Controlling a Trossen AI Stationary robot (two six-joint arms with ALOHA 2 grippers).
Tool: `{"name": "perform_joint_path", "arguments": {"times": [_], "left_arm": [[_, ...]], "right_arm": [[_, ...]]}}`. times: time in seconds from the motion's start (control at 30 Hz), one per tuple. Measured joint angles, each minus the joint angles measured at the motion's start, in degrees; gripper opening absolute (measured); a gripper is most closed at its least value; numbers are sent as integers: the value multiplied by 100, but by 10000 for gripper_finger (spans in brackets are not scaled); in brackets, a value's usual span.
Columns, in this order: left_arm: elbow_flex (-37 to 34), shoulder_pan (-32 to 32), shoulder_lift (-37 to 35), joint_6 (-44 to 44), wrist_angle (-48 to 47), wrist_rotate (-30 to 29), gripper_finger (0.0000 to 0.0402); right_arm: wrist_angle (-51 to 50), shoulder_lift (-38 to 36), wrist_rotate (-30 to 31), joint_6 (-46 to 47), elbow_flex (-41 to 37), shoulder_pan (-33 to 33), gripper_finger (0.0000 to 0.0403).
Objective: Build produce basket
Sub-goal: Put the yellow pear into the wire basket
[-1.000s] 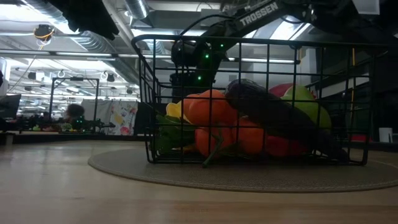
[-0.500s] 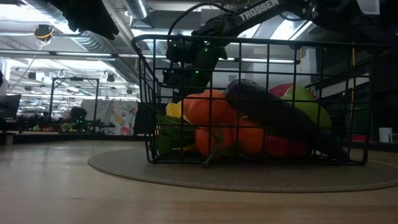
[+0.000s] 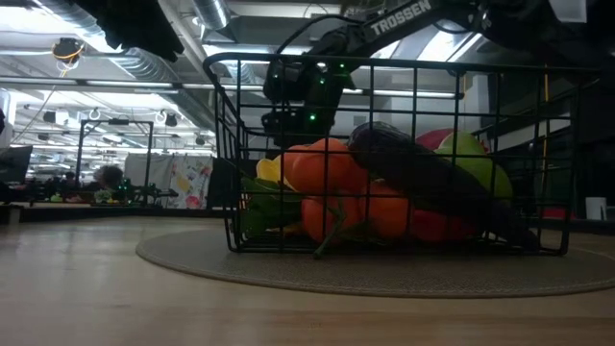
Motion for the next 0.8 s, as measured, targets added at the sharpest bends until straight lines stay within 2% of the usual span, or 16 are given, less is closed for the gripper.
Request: {"name": "perform_joint_path", "arguments": {"times": [0.1, 0.27, 0.63, 0.8], "left_arm": [[0, 2, -2, 2, -1, 0, 218], [0, 2, 0, 2, -2, 0, 218], [0, 0, 0, 5, -4, 0, 218], [0, 1, -2, 7, -4, 0, 218]], "right_arm": [[-142, 0, -317, -456, -2, -85, 117], [-5, 0, -376, -846, -2, -115, 117], [57, -4, -376, -689, -4, -106, 119], [-119, 2, -404, -670, -4, -150, 151]]}}
